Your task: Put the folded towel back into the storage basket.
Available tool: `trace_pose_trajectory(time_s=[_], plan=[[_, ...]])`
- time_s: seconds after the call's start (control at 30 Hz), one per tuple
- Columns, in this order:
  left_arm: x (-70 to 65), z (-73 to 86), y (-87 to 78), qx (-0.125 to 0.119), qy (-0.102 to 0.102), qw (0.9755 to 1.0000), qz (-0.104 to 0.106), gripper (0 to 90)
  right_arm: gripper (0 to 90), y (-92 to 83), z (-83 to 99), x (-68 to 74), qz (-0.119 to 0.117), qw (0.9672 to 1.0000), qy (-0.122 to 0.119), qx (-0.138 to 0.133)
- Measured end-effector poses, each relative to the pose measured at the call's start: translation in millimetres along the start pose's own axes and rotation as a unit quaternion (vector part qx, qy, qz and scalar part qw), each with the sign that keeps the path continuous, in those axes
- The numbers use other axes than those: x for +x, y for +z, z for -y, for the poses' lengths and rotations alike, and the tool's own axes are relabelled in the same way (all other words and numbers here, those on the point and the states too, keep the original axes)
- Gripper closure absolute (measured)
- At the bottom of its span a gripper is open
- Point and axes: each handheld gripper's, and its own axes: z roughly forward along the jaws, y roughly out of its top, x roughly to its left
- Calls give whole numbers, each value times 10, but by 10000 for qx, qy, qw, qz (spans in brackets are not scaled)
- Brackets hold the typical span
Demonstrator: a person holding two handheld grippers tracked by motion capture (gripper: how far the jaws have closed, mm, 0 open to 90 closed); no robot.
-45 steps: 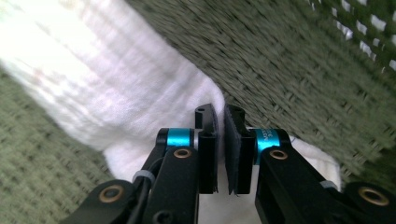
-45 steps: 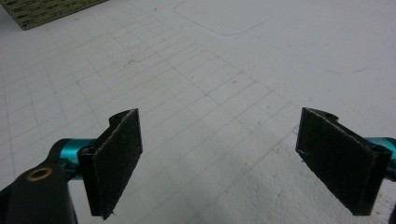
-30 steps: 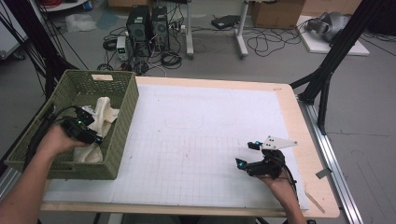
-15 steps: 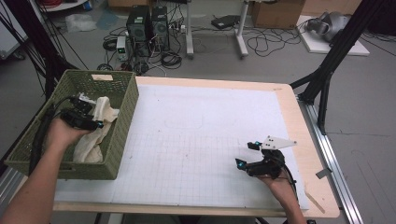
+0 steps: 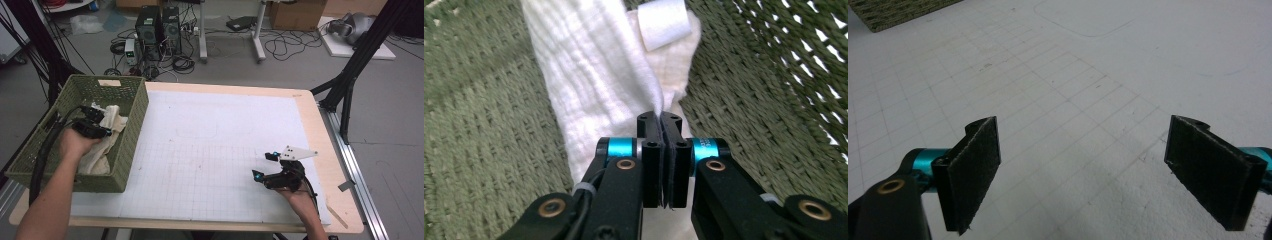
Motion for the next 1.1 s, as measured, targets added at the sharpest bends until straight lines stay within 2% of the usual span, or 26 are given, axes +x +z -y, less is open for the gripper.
trace_pose_trajectory(time_s=[0.07, 0.23, 0.3, 0.37, 0.4, 0.47, 0.5, 0.63, 0.7, 0.77, 0.9, 0.97, 1.03, 1.1], plan=[[-7, 1, -3, -36, 47, 9999, 99, 886, 141, -1, 0, -3, 0, 10000, -8, -12], [-46, -11, -59, -191, 387, 9982, 420, 887, 141, -2, 0, -2, -1, 10000, -9, -15], [-61, 8, -27, 25, 509, 9967, 624, 885, 141, 4, 3, 0, -14, 10000, 16, 2], [-107, 64, 86, 559, 721, 9921, 860, 878, 141, 16, 0, 8, -16, 10000, 3, 6], [-124, 82, 118, 646, 789, 9909, 880, 873, 142, 19, -1, 14, -20, 10000, -11, 16], [-123, 73, 125, 504, 590, 9932, 872, 851, 142, 15, -2, 21, -36, 10000, 8, 27], [-123, 64, 114, 454, 583, 9937, 840, 827, 142, 12, -1, 15, -24, 10000, -6, 13], [-72, 32, 38, 193, 407, 9975, 545, 728, 142, 1, -3, 15, -19, 10000, -3, -27], [-36, 20, 4, 55, 285, 9983, 513, 725, 142, 3, -2, 19, -27, 10000, -3, -17], [15, 8, -33, -111, 77, 9980, 624, 717, 142, -1, -3, 16, -26, 10000, -13, -31], [81, -6, -97, -386, -107, 9986, 347, 712, 142, -10, -1, 5, -31, 10000, 35, -39], [97, -7, -95, -385, -184, 9989, 199, 724, 142, -3, -1, -1, -29, 10000, 2, -42], [99, 2, -54, -266, -236, 9990, 282, 709, 142, 2, -2, 4, -34, 10000, 4, -40], [85, 14, 9, -30, -257, 9992, 308, 631, 142, 2, -1, 3, -37, 10000, 5, -40]])
